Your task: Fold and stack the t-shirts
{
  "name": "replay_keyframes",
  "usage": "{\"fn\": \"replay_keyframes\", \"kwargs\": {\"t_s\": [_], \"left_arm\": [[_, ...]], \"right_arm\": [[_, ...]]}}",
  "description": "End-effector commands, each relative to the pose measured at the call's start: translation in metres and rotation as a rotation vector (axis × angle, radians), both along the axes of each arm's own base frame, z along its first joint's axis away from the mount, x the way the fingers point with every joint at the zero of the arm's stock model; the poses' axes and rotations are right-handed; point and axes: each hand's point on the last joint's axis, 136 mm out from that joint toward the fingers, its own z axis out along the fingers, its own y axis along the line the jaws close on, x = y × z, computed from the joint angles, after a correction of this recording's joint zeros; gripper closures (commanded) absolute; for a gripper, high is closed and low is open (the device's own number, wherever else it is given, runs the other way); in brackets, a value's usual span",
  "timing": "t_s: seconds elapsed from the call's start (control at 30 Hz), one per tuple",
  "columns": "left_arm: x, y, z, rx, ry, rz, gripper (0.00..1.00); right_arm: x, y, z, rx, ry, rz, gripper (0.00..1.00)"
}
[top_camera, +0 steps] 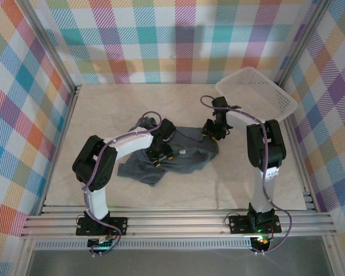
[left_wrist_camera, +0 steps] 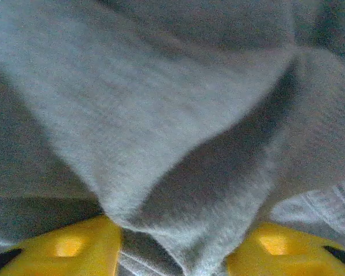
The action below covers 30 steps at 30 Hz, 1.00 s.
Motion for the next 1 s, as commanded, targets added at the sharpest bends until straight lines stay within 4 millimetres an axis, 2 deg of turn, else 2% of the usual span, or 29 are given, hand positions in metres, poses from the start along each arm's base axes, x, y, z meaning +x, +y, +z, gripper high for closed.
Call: {"fn": "replay_keyframes", "kwargs": {"t_s": [0.0,0.07,0.1,0.17,0.27,0.37,0.43,0.53,0.57,0.6,0.63,0.67,0.7,0.77,0.83,0.9,0.97], "left_arm": [[-0.010,0.030,-0.011,0.132,0.042,0.013,0.77],[-0.008,0.051,-0.014,0.171,0.033,0.029,0.95],[-0.005,0.061,-0.015,0.186,0.029,0.034,1.00],[0.008,0.080,-0.017,0.203,0.008,0.042,1.00],[0.043,0.104,-0.015,0.205,-0.035,0.030,1.00],[0.100,0.119,-0.001,0.197,-0.117,-0.003,1.00],[0.138,0.124,0.012,0.201,-0.180,-0.035,1.00],[0.184,0.137,0.042,0.264,-0.267,-0.041,1.00],[0.193,0.142,0.057,0.305,-0.298,-0.034,0.98],[0.198,0.149,0.072,0.342,-0.326,-0.022,0.91],[0.198,0.154,0.083,0.376,-0.344,-0.006,0.79],[0.193,0.158,0.098,0.407,-0.361,0.018,0.66],[0.184,0.161,0.108,0.431,-0.369,0.035,0.57],[0.160,0.153,0.118,0.400,-0.373,0.038,0.55],[0.131,0.130,0.119,0.317,-0.373,0.020,0.54],[0.102,0.097,0.114,0.227,-0.364,-0.020,0.47],[0.074,0.060,0.109,0.168,-0.352,-0.100,0.43]], "right_arm": [[-0.018,-0.005,-0.020,-0.051,0.113,-0.015,0.88],[-0.031,-0.017,-0.024,-0.100,0.144,-0.052,1.00],[-0.039,-0.024,-0.022,-0.118,0.149,-0.075,1.00],[-0.064,-0.034,-0.020,-0.115,0.169,-0.120,1.00],[-0.100,-0.030,-0.011,-0.035,0.202,-0.153,1.00],[-0.150,-0.003,-0.006,0.103,0.295,-0.153,1.00],[-0.180,0.034,-0.001,0.210,0.354,-0.082,1.00],[-0.207,0.094,0.024,0.356,0.384,0.086,1.00],[-0.212,0.106,0.035,0.385,0.377,0.127,0.98],[-0.212,0.110,0.046,0.393,0.356,0.144,0.94],[-0.210,0.105,0.053,0.372,0.333,0.137,0.90],[-0.205,0.093,0.061,0.322,0.296,0.111,0.81],[-0.199,0.080,0.068,0.288,0.254,0.085,0.74],[-0.183,0.060,0.079,0.260,0.168,0.044,0.65],[-0.167,0.044,0.083,0.238,0.110,0.013,0.62],[-0.152,0.031,0.080,0.226,0.098,-0.019,0.61],[-0.133,0.027,0.078,0.223,0.080,-0.025,0.60]]}}
